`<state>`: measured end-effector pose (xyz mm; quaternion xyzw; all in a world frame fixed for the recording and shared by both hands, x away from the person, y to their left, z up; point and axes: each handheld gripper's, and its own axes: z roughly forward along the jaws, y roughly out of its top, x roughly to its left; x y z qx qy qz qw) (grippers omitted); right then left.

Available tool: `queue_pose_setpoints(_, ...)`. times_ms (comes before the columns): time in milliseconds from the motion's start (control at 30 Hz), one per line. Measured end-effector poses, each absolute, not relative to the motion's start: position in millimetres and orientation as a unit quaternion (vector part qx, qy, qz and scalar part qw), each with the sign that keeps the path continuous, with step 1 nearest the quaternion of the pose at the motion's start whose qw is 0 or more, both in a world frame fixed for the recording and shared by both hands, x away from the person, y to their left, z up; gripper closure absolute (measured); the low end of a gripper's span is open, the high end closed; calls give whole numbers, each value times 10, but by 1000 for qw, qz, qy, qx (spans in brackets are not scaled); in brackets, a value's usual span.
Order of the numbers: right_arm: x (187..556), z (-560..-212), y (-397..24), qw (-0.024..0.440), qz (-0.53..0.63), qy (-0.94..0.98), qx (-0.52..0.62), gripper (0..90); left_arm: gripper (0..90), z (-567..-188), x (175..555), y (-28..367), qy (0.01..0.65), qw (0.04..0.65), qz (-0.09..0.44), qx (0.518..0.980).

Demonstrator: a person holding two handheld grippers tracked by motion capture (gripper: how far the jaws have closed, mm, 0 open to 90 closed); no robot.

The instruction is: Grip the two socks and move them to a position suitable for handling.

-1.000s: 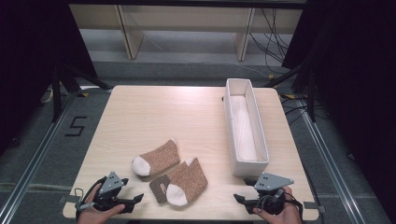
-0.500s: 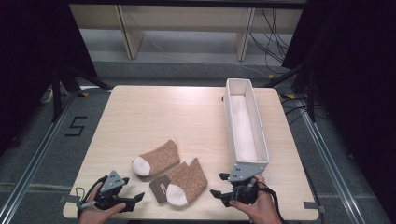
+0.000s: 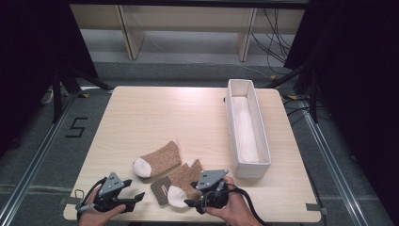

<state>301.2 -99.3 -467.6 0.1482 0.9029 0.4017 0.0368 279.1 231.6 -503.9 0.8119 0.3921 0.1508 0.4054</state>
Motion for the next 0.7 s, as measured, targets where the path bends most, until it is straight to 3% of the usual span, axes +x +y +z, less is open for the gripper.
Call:
queue_pose_setpoints(300,2935,-4810,-731,22,378,918,115,441,430,-4986,2771,2167,366,435,137,811)
queue_pose_setpoints(433,2878,-4891,-623,41,351,928,113,472,450,-4975,2760,2074,352,434,149,816)
queue_pose_setpoints(467,2863,-4922,-588,59,341,933,102,583,451,-4966,2761,2033,344,438,146,818)
queue_pose_setpoints(500,2863,-4922,-588,59,341,933,102,583,457,-4966,2761,2033,344,438,146,818)
queue_pose_setpoints(567,2887,-4926,-602,66,339,933,100,747,473,-4970,2751,1937,336,445,142,818)
queue_pose_setpoints(700,2917,-4821,-671,54,366,923,102,834,502,-4969,2755,1842,324,448,140,821)
